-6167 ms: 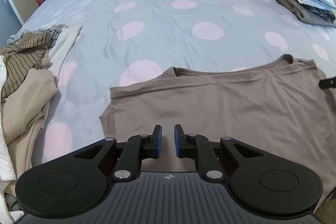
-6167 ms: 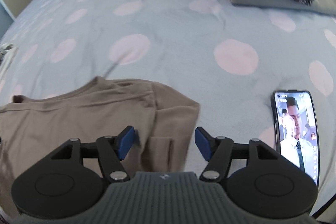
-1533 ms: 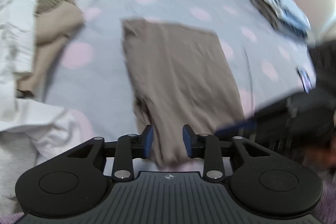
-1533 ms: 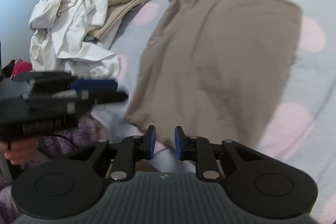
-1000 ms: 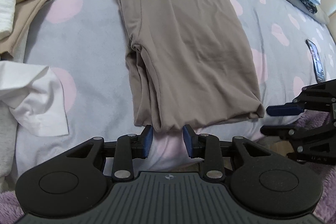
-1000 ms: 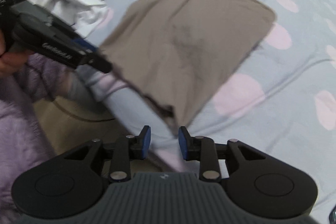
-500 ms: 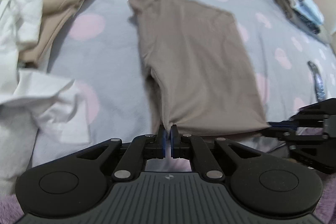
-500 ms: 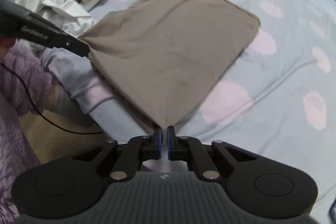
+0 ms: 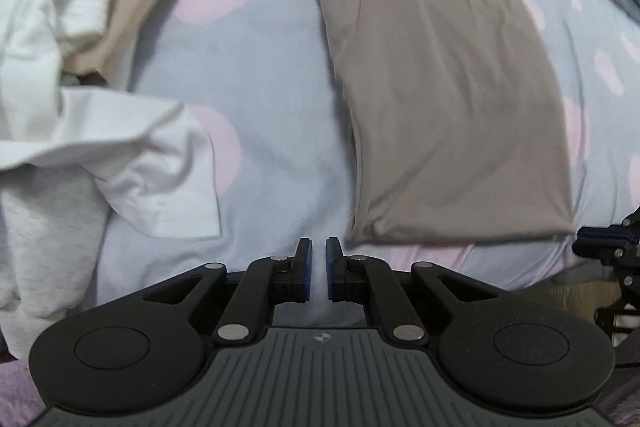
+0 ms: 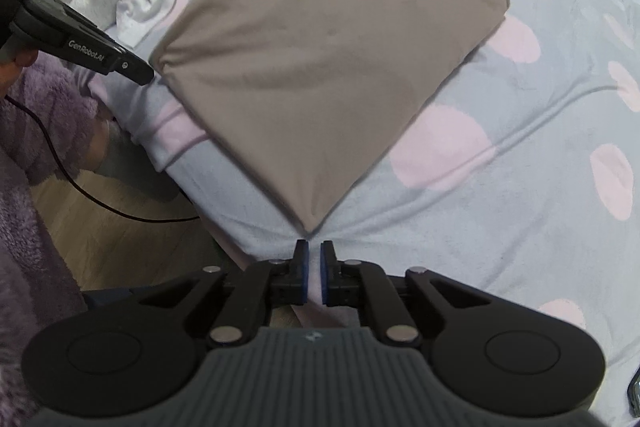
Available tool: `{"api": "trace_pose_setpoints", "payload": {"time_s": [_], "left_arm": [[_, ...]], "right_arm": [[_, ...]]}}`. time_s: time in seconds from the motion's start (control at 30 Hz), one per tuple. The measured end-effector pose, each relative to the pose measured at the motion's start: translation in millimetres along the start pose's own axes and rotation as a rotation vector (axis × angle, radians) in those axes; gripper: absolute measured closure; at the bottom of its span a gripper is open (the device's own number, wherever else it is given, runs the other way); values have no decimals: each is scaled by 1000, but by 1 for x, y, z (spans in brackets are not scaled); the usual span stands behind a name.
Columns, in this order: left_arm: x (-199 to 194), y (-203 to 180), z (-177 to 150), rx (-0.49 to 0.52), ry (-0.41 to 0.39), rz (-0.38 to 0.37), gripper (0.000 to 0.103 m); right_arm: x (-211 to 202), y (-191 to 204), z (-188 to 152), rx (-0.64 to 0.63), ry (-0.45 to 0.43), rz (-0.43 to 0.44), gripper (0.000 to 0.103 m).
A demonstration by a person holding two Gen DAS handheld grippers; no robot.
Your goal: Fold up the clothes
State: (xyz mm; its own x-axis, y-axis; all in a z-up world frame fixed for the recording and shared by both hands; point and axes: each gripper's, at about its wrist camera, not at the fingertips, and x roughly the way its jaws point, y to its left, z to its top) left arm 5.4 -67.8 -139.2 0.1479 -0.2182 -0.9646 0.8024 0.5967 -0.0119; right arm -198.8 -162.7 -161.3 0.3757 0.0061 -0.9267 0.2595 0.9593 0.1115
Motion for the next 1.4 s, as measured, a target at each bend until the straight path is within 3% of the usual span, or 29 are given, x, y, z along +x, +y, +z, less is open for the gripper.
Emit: {"api": "trace_pose_setpoints", "payload": {"time_s": [0.2, 0.27, 0.43, 0.63, 0.77, 0.93, 1.13, 1.27, 1.4], "left_arm": [[-16, 0, 15, -24, -146, 26, 99], [-18, -3, 22, -25, -190, 24, 98], [-17, -12, 38, -2, -253, 44, 91], [-5, -4, 59, -78, -245, 24, 88], [0, 0, 76, -103, -264, -1, 64], [7, 7, 101, -137, -278, -37, 55], [33, 21, 129, -248, -229, -141, 55], [50, 25, 139, -272, -193, -113, 55], [61, 27, 144, -301, -169, -129, 55]], "right_arm": [[-18, -5, 11, 43, -103, 43, 93], [-20, -5, 16, 54, -125, 31, 84], [-21, -19, 31, 139, -199, -13, 73], [-18, -49, 47, 276, -253, -69, 66], [-17, -64, 56, 323, -278, -77, 58], [-16, -88, 68, 399, -308, -66, 53], [-11, -126, 82, 558, -337, -34, 50], [0, -145, 87, 661, -332, 3, 50], [11, -150, 94, 657, -306, -5, 50]]}}
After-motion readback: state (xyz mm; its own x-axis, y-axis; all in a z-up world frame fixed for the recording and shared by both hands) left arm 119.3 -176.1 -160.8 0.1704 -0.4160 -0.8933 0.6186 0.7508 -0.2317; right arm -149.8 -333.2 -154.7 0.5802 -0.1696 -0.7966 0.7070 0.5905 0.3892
